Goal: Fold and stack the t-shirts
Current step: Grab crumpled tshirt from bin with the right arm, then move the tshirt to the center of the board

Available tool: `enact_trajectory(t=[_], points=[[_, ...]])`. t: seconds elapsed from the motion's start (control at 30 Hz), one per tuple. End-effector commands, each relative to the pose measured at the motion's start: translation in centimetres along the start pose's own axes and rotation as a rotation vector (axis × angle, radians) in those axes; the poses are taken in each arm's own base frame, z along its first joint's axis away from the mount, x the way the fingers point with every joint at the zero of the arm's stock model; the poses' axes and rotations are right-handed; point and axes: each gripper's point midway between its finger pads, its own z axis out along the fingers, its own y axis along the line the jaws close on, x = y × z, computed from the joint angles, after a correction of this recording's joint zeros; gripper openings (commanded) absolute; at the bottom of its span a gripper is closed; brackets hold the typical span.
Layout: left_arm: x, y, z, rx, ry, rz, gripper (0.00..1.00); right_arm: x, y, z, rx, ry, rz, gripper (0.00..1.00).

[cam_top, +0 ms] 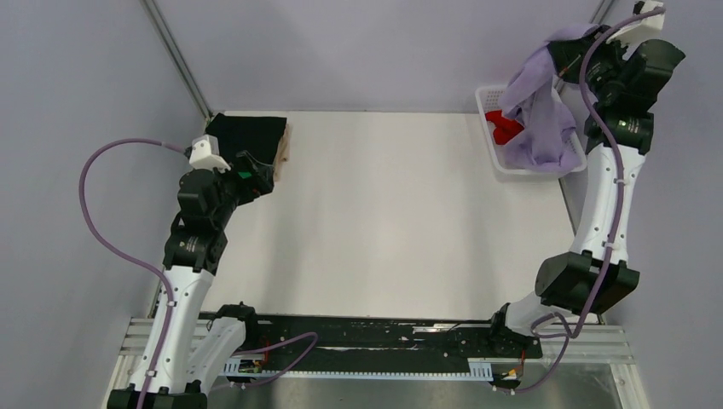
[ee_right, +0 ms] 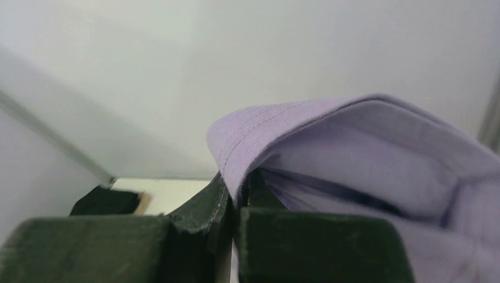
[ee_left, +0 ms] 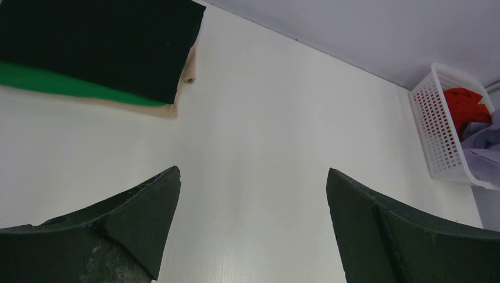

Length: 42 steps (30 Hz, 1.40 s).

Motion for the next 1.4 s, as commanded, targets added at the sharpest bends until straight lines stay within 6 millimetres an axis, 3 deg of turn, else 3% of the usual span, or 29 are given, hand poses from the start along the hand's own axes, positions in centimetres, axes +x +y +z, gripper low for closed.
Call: enact_trajectory(t=[0.0, 0.27, 0.37, 0.5, 0.7, 0.77, 0.83, 0.93, 1.03, 1.07, 1.13, 1.2, 1.27, 1.37], points=[[-0.6, -0.7, -0.1, 0.032, -0.028, -0.029, 1.00, -1.4, 11.6, -3.6, -0.414, 0.035, -0.056, 0.00], [-0.4, -0.5, -0.7, 0.017, -0.027, -0.052, 1.00, -0.6, 26.5, -8.8, -0.822, 0.035, -0.114, 0.00], [-0.2, -0.3, -1.0, 0.008, -0.021, -0.062, 1.00, -0.2, 30.3, -10.0, -0.930, 0.036, -0.099, 0.00], [-0.2, 0.6, -1.2, -0.046, -0.022, -0.074, 1.00, 0.9, 33.4, -10.6, -1.034, 0.064, -0.080, 0.00], [-0.1, 1.0, -1.3, -0.077, -0.011, -0.088, 1.00, 2.8, 33.6, -10.4, -1.051, 0.116, -0.019, 0.00], [0.0, 1.1, -1.2, -0.082, -0.005, -0.091, 1.00, 3.9, 32.3, -9.8, -0.962, 0.113, 0.000, 0.00], [0.3, 1.3, -1.1, -0.093, 0.006, -0.097, 1.00, 5.7, 29.5, -8.4, -0.790, 0.089, 0.006, 0.00], [1.0, 1.6, -0.8, -0.115, 0.036, -0.109, 1.00, 11.1, 21.4, -5.6, -0.364, 0.096, 0.059, 0.00], [2.4, 1.4, -0.3, -0.097, 0.096, -0.126, 1.00, 19.4, 11.6, -6.7, 0.038, 0.226, 0.113, 0.01], [3.2, 1.5, 0.1, -0.101, 0.126, -0.128, 1.00, 21.9, 8.8, -7.7, 0.146, 0.268, 0.127, 0.10], [5.5, 1.3, 0.7, -0.080, 0.223, -0.141, 1.00, 26.1, 3.4, -10.0, 0.351, 0.325, 0.155, 0.42], [8.2, 1.4, 1.3, -0.064, 0.326, -0.152, 1.00, 27.6, -0.1, -11.9, 0.489, 0.343, 0.174, 0.68], [10.7, 1.6, 1.8, -0.056, 0.411, -0.170, 1.00, 27.4, -1.8, -13.2, 0.582, 0.325, 0.172, 0.95], [12.9, 1.8, 3.0, -0.046, 0.486, -0.194, 1.00, 26.6, -2.4, -13.9, 0.617, 0.292, 0.150, 1.00]])
